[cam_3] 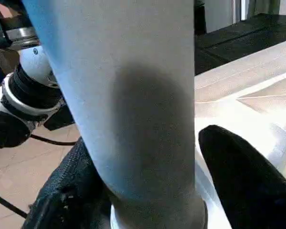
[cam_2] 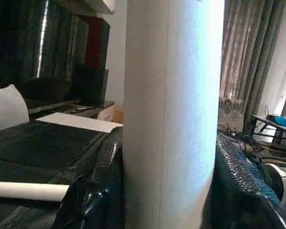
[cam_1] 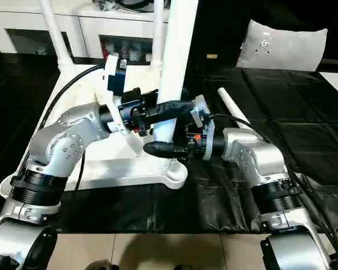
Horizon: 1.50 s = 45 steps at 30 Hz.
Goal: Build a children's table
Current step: Pick table leg
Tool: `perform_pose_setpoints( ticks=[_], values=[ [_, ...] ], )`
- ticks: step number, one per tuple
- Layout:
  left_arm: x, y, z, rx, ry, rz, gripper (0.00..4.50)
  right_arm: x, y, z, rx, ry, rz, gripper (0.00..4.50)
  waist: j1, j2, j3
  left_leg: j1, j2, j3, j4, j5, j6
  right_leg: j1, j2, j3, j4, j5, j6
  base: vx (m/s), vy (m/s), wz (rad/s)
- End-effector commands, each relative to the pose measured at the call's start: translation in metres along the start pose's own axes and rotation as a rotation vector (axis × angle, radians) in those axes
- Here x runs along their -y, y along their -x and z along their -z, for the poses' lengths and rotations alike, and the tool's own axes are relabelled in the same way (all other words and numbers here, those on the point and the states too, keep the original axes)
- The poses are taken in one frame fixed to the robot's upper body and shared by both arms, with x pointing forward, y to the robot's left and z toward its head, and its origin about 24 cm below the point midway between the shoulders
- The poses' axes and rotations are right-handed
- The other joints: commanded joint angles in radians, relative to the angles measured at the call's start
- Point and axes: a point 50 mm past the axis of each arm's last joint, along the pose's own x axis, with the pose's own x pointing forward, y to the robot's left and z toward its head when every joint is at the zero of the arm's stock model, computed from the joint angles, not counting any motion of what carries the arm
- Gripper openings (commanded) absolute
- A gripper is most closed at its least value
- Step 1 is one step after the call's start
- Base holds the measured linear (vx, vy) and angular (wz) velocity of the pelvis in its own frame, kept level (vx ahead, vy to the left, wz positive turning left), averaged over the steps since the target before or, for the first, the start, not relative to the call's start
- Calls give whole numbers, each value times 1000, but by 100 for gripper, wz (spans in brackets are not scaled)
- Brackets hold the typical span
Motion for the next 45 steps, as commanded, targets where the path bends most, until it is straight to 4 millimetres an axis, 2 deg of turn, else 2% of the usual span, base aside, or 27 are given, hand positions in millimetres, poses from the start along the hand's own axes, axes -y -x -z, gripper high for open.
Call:
perform_pose_setpoints(
  ticks=[1,3,8,18,19,20,22,25,26,33,34,37,38,45],
  values=[
    [1,-5,-2,-6,-18,16,185,3,1,-4,-1,17,23,279,0,2,-81,5,39,-9,-66,-123,35,70,-72,52,-67,-291,-162,0,0,0],
    [0,-5,-2,-7,-20,7,185,3,1,-4,-1,19,23,244,0,1,-81,5,39,-10,-66,-125,33,71,-72,52,-67,-295,-160,0,0,0],
    [-1,-6,-1,-8,-20,-8,185,3,-1,-4,0,17,19,211,1,2,-82,6,39,-9,-66,-116,35,71,-72,53,-66,-284,-162,0,0,0],
    [-3,-5,1,-15,-15,-24,184,8,-2,-1,-23,39,67,201,0,1,-81,5,40,-9,-66,-121,34,71,-73,53,-65,-284,-167,0,0,0],
    [-3,-5,1,-17,-17,-23,184,9,-2,-1,-18,32,71,234,-2,1,-81,5,39,-9,-66,-126,34,70,-73,52,-66,-294,-165,0,0,0],
    [-3,-5,1,-18,-18,-22,184,8,-2,-2,-11,23,63,234,-1,0,-80,6,38,-9,-66,-128,34,71,-73,52,-68,-303,-161,0,0,0],
    [-2,-5,1,-19,-18,-22,184,8,-3,-2,-5,20,59,269,0,2,-82,7,40,-10,-66,-120,35,70,-73,53,-67,-293,-162,0,0,0],
    [-2,-5,1,-19,-19,-21,184,8,-3,-3,-4,26,59,289,-1,2,-82,7,40,-10,-66,-112,34,70,-73,54,-63,-262,-172,0,0,0],
    [-2,-5,1,-20,-19,-19,184,8,-3,-4,-7,32,62,309,0,2,-83,7,40,-9,-66,-114,36,71,-73,54,-62,-258,-176,0,0,0],
    [-2,-6,1,-19,-16,-14,184,5,-3,-2,-7,28,24,313,1,2,-81,6,39,-9,-66,-124,37,71,-73,53,-65,-279,-172,0,0,0],
    [-2,-6,2,-19,-16,-14,184,5,-4,-2,-6,27,23,286,1,2,-81,6,40,-9,-66,-124,36,71,-73,53,-66,-282,-171,0,0,0],
    [-1,-6,1,-18,-15,-12,184,4,-4,-2,-2,22,14,266,1,4,-82,6,40,-10,-66,-121,37,71,-73,53,-64,-276,-171,0,0,0],
    [-1,-6,1,-18,-15,-12,184,4,-5,-2,-2,21,14,241,0,3,-82,6,40,-10,-66,-120,37,71,-73,53,-64,-270,-173,0,0,0],
    [-1,-5,2,-24,-13,-11,184,5,-5,1,-11,14,24,205,1,3,-82,6,40,-9,-65,-117,37,71,-73,53,-63,-264,-177,0,0,0]
  ],
)
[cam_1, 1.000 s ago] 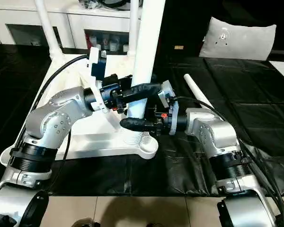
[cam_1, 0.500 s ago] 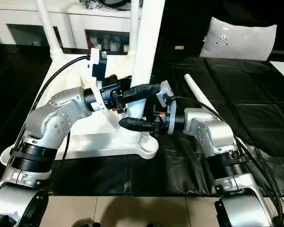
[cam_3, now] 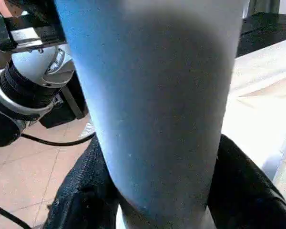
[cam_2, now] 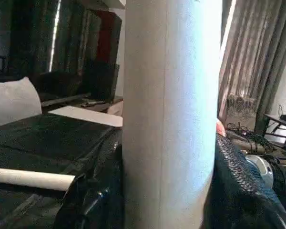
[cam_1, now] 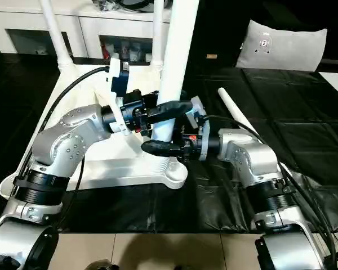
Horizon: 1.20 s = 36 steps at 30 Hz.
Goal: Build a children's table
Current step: Pick table leg
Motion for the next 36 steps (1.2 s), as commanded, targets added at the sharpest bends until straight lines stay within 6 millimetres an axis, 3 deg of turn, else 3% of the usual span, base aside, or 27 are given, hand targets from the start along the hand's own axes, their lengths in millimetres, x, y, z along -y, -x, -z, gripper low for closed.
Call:
perform_pose_setpoints(
  ticks=[1,8,9,10,14,16,21,22,23,24,25,28,29,30,31,32,33,35,36],
  values=[
    [5,-5,-5,-4,-23,37,184,2,2,-2,0,-2,19,203,0,3,-82,6,40,-9,-66,-118,37,71,-73,53,-64,-265,-176,0,0,0],
    [8,-7,-4,7,18,51,184,5,1,4,-12,-25,69,197,0,8,-82,7,39,-10,-66,-123,32,71,-72,53,-65,-272,-173,0,0,0],
    [10,-7,-5,12,23,62,240,5,1,4,2,-28,72,196,0,6,-82,6,39,-10,-66,-122,33,71,-72,53,-64,-266,-175,0,0,0],
    [14,-10,-6,28,40,87,254,5,0,7,3,-34,86,196,0,6,-83,6,39,-10,-66,-121,34,71,-72,53,-64,-262,-177,0,0,0],
    [25,-18,-7,64,36,123,275,8,-5,16,12,-39,147,195,-1,-4,-82,4,43,-10,-67,-116,33,71,-76,54,-61,-258,-186,0,0,0],
    [30,-22,-7,82,48,132,299,9,-8,19,10,-42,172,195,-1,-1,-81,6,41,-9,-67,-123,31,70,-76,54,-65,-282,-175,0,0,0],
    [37,-28,-8,116,70,153,302,12,-12,25,16,-66,206,195,-4,2,-78,6,39,-9,-69,-144,26,69,-73,52,-73,-336,-144,0,0,0],
    [38,-29,-7,138,101,152,302,12,-12,24,56,-69,226,195,-2,23,-78,8,39,-12,-69,-149,23,67,-74,52,-73,-336,-146,0,0,0],
    [39,-30,-7,147,113,150,302,12,-12,24,74,-70,234,195,-6,11,-78,8,40,-9,-68,-155,23,67,-73,52,-79,-327,-148,0,0,0],
    [39,-30,-7,147,113,150,302,12,-12,24,74,-70,234,195,-4,10,-81,7,39,-11,-69,-142,24,69,-72,53,-71,-297,-157,0,0,0],
    [37,-29,-9,183,128,125,302,10,-12,23,124,-56,238,195,-6,-2,-81,5,39,-10,-69,-138,28,71,-70,53,-70,-288,-156,0,0,0],
    [25,-20,-17,296,166,17,302,6,-9,22,164,-67,264,195,-4,1,-82,5,41,-10,-68,-119,36,70,-72,54,-67,-269,-168,0,0,0],
    [17,-11,-19,342,203,-42,302,2,-6,25,155,-63,273,195,-2,17,-80,5,39,-10,-67,-121,34,71,-72,54,-67,-268,-170,0,0,0],
    [17,-11,-19,342,203,-42,302,2,-6,25,155,-63,273,194,-4,8,-79,6,40,-9,-68,-137,30,70,-72,52,-73,-285,-171,0,0,0],
    [12,0,-17,345,199,-84,302,0,-2,26,162,-69,291,193,-3,12,-80,6,38,-10,-68,-142,29,71,-71,51,-73,-292,-168,0,0,0],
    [12,0,-17,345,199,-84,302,0,-2,26,162,-69,291,193,-5,6,-79,5,36,-8,-69,-148,31,71,-68,52,-76,-306,-155,0,0,0],
    [9,6,-14,328,181,-112,302,-1,2,27,179,-77,315,192,-7,0,-77,4,34,-8,-69,-155,34,71,-67,50,-82,-340,-133,0,0,0],
    [6,12,-11,302,160,-142,302,0,6,27,196,-85,343,191,-9,5,-76,2,33,-11,-71,-153,30,71,-69,48,-84,-386,-100,0,0,0],
    [2,22,-7,243,122,-192,302,1,11,26,208,-84,402,191,-13,-4,-75,3,34,-12,-73,-155,28,69,-69,47,-88,-417,-78,0,0,0]
  ],
)
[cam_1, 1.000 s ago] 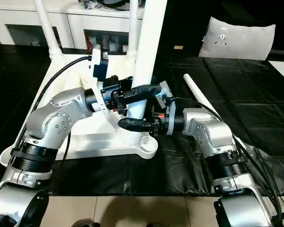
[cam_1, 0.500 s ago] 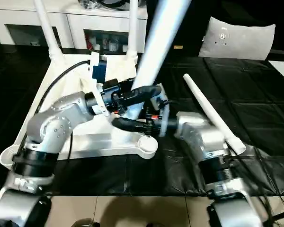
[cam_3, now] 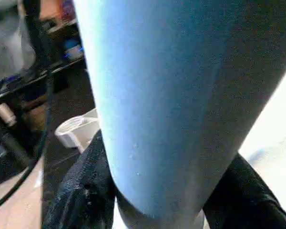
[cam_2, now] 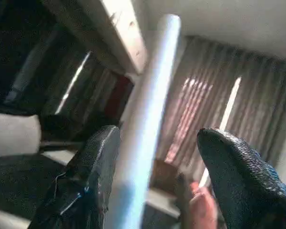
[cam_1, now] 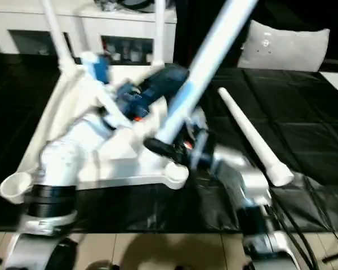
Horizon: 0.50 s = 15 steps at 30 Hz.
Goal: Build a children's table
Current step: Pick table leg
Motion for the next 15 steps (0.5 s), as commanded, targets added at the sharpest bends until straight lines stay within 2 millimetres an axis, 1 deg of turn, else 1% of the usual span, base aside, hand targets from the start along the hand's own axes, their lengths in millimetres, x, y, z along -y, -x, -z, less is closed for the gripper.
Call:
perform_pose_setpoints(
  ticks=[1,2,3,5,6,7,8,9,10,11,12,13,14,15],
  values=[
    [-6,12,1,-59,-63,-54,302,3,7,-14,51,33,69,191,1,-5,-74,4,34,-12,-74,-154,25,64,-69,48,-87,-430,-68,0,0,0],
    [-13,25,5,-142,-119,-103,302,7,10,-15,67,58,147,191,-6,4,-74,4,33,-14,-75,-156,18,64,-70,47,-90,-448,-54,0,0,0],
    [-15,29,7,-173,-137,-118,302,8,11,-16,74,70,174,191,-12,2,-73,6,32,-14,-75,-165,11,60,-68,47,-92,-463,-39,0,0,0],
    [-20,42,15,-277,-195,-160,302,13,14,-13,49,81,250,191,-14,6,-73,10,33,-14,-76,-176,5,56,-68,47,-93,-474,-37,0,0,0],
    [-21,48,19,-323,-218,-171,302,14,15,-12,37,91,283,191,-13,8,-74,15,34,-14,-76,-174,0,55,-68,50,-91,-446,-49,0,0,0],
    [-22,55,23,-367,-235,-182,302,15,15,-11,19,99,309,191,-14,8,-75,15,35,-13,-78,-176,0,54,-66,51,-86,-425,-59,0,0,0],
    [-22,58,25,-387,-242,-186,302,15,15,-10,11,104,320,191,-13,9,-73,13,37,-14,-80,-179,-2,55,-66,52,-83,-404,-70,0,0,0],
    [-22,63,27,-422,-263,-189,302,14,14,-9,-3,117,335,191,-10,0,-74,17,37,-14,-80,-180,1,55,-69,53,-80,-396,-81,0,0,0],
    [-22,67,29,-449,-277,-193,302,14,13,-9,-17,132,353,191,-10,2,-75,15,37,-13,-80,-176,0,56,-69,54,-78,-386,-86,0,0,0],
    [-23,71,32,-475,-284,-197,302,13,12,-8,-22,142,366,191,-10,7,-73,15,39,-13,-81,-176,-5,55,-69,55,-77,-375,-93,0,0,0],
    [-23,75,34,-506,-303,-199,302,13,11,-7,-32,153,390,191,-11,6,-73,16,37,-12,-81,-182,-6,55,-70,56,-77,-372,-97,0,0,0],
    [-23,75,34,-506,-303,-199,302,13,11,-7,-32,153,390,191,-11,6,-71,16,37,-12,-82,-187,-8,55,-69,56,-78,-378,-96,0,0,0],
    [-23,85,41,-583,-330,-198,302,11,9,-7,-13,198,410,191,-10,5,-72,15,37,-12,-83,-192,-10,56,-72,56,-79,-387,-90,0,0,0],
    [-23,89,45,-628,-357,-193,302,11,8,-5,-23,202,403,191,-13,5,-69,15,36,-12,-85,-210,-10,55,-71,56,-82,-416,-78,0,0,0]
  ],
)
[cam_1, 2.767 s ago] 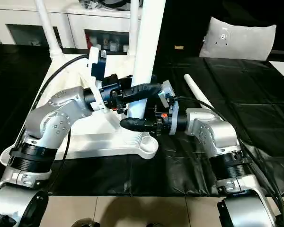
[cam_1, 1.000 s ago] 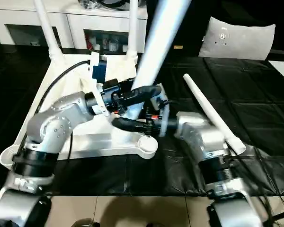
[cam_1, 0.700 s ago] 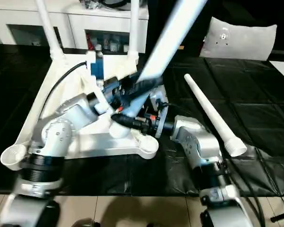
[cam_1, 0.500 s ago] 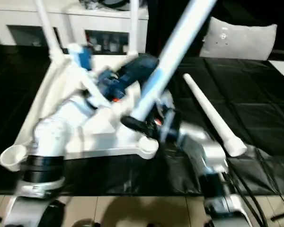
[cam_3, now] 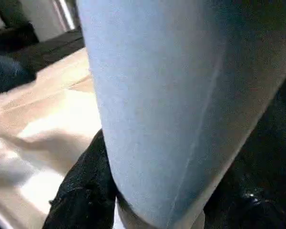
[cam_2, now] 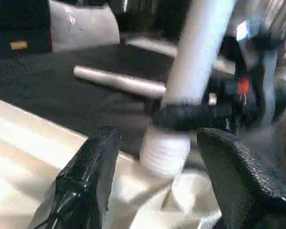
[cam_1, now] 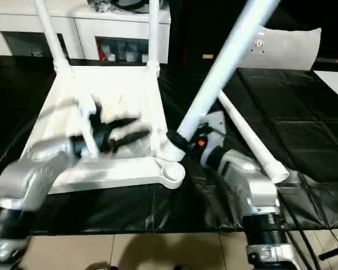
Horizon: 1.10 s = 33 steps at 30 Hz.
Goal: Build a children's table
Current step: Pick table leg, then insert table leg to table base
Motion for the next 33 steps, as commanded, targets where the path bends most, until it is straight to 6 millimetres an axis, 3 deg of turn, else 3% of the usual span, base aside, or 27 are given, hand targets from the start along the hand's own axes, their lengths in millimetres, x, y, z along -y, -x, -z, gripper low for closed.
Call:
perform_pose_setpoints(
  ticks=[1,2,3,6,7,8,9,12,13,17,18,19,21,24,28,33],
  values=[
    [5,0,11,-104,-101,27,302,0,2,-2,29,32,36,191,-4,8,-69,9,36,-13,-82,-218,-9,52,-71,56,-83,-428,-73,0,0,0],
    [5,1,17,-147,-133,38,302,1,2,-2,44,46,55,191,-5,-9,-67,7,36,-13,-84,-218,-5,51,-73,56,-87,-460,-55,0,0,0],
    [6,2,22,-182,-152,50,302,1,2,-2,68,76,60,191,-2,1,-67,9,36,-13,-84,-221,-9,48,-76,58,-87,-477,-50,0,0,0],
    [7,2,24,-199,-156,56,302,1,2,-2,78,101,57,191,-5,1,-67,10,36,-13,-84,-233,-12,47,-74,57,-89,-484,-51,0,0,0],
    [6,3,26,-210,-165,60,302,1,2,1,39,78,37,191,-4,11,-67,11,37,-14,-85,-239,-15,47,-75,57,-88,-475,-61,0,0,0],
    [6,4,31,-238,-186,75,302,1,4,3,7,63,11,191,-6,6,-65,11,36,-14,-86,-250,-10,48,-72,56,-92,-476,-63,0,0,0],
    [7,4,33,-250,-198,88,302,2,5,3,8,69,2,191,-6,11,-64,11,36,-15,-87,-266,-9,49,-70,56,-94,-476,-62,0,0,0],
    [8,4,36,-266,-207,108,302,3,9,3,16,83,-27,191,-4,9,-67,10,36,-15,-86,-257,-8,51,-74,57,-90,-467,-65,0,0,0],
    [9,4,38,-282,-214,132,274,4,11,4,16,76,-44,191,-3,-4,-67,9,36,-14,-84,-248,-3,52,-75,57,-89,-467,-66,0,0,0],
    [10,5,42,-332,-230,185,254,5,12,2,10,43,-86,191,-2,3,-67,9,37,-13,-84,-229,5,51,-75,58,-85,-452,-83,0,0,0],
    [8,5,43,-344,-235,182,254,4,12,2,4,50,-103,191,-2,12,-67,10,36,-14,-84,-233,5,50,-74,58,-87,-447,-84,0,0,0],
    [5,4,43,-346,-239,171,229,3,13,2,1,55,-114,191,-4,9,-68,10,37,-13,-83,-233,4,51,-72,58,-87,-441,-84,0,0,0],
    [1,0,42,-328,-229,157,225,2,14,0,6,57,-129,191,-3,16,-68,11,35,-13,-83,-243,-1,52,-71,57,-87,-428,-90,0,0,0],
    [2,-1,41,-322,-208,177,189,2,17,-1,12,49,-149,191,0,13,-69,11,37,-15,-83,-247,-2,55,-75,56,-87,-433,-97,0,0,0],
    [2,0,47,-373,-204,199,156,3,20,-1,0,56,-158,191,-1,25,-70,13,36,-15,-83,-254,-5,53,-72,56,-86,-416,-110,0,0,0],
    [-2,0,52,-399,-200,206,118,3,22,-1,-31,66,-198,191,-2,20,-70,12,35,-15,-82,-255,1,56,-72,55,-89,-425,-108,0,0,0]
  ],
)
